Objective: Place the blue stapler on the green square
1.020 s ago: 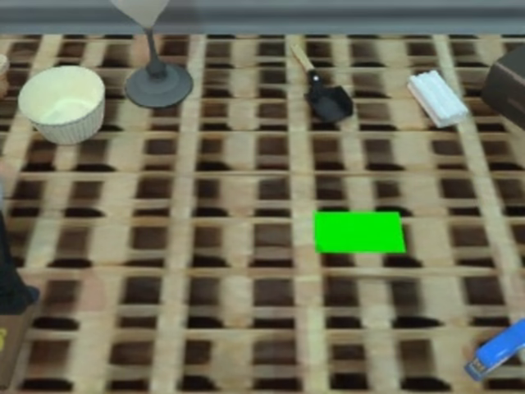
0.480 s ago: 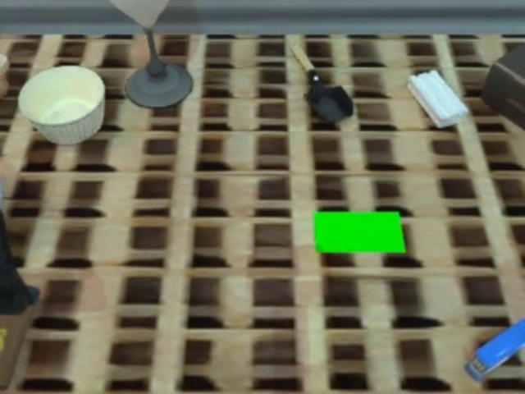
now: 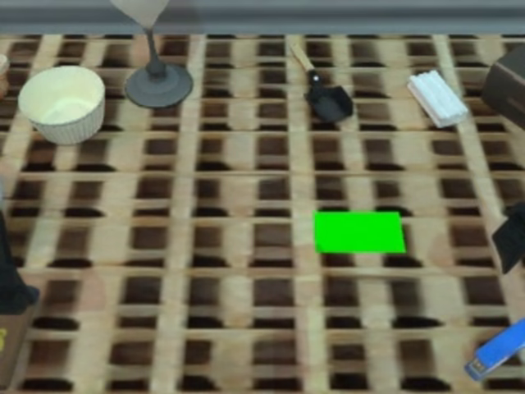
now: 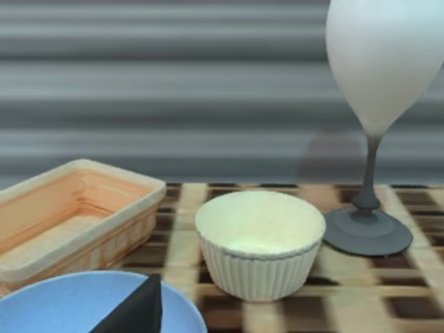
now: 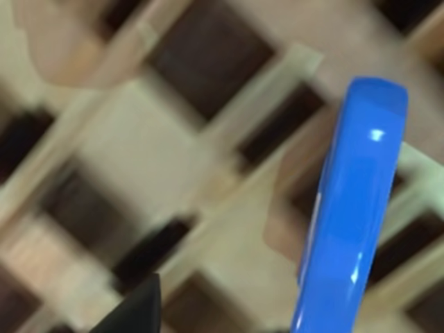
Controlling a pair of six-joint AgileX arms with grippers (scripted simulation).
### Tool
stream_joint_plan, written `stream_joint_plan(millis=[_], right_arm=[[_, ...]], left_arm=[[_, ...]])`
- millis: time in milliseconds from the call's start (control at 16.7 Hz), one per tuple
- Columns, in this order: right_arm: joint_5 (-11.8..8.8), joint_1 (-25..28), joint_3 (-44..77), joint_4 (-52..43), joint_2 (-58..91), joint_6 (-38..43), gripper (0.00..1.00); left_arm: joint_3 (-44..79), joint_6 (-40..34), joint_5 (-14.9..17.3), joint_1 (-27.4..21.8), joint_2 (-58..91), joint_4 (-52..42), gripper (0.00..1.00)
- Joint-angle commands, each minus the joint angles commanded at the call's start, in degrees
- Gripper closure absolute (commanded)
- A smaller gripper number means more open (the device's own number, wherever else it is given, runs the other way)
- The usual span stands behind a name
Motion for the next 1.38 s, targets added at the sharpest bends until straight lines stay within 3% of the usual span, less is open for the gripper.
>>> stream_joint_plan(millis=[300, 660, 840, 1200, 1380], right_arm=[[-0.21, 2.51, 8.02, -8.34, 11.24, 10.83, 0.0], [-0.22, 2.41, 8.24, -8.53, 11.73, 11.41, 0.0], [-0.23, 2.62, 5.83, -4.43, 13.7, 11.49, 0.0], [-0.24, 3.1, -3.73, 13.84, 21.58, 12.07, 0.0], [-0.24, 3.22, -6.09, 17.46, 23.49, 12.24, 0.0]], left_arm=[[0.0, 0.0, 0.0, 0.0, 0.0, 0.0, 0.0], [0.0, 0.0, 0.0, 0.0, 0.0, 0.0, 0.0], [0.0, 0.0, 0.0, 0.0, 0.0, 0.0, 0.0], [0.0, 0.0, 0.0, 0.0, 0.0, 0.0, 0.0], [0.0, 0.0, 0.0, 0.0, 0.0, 0.0, 0.0]])
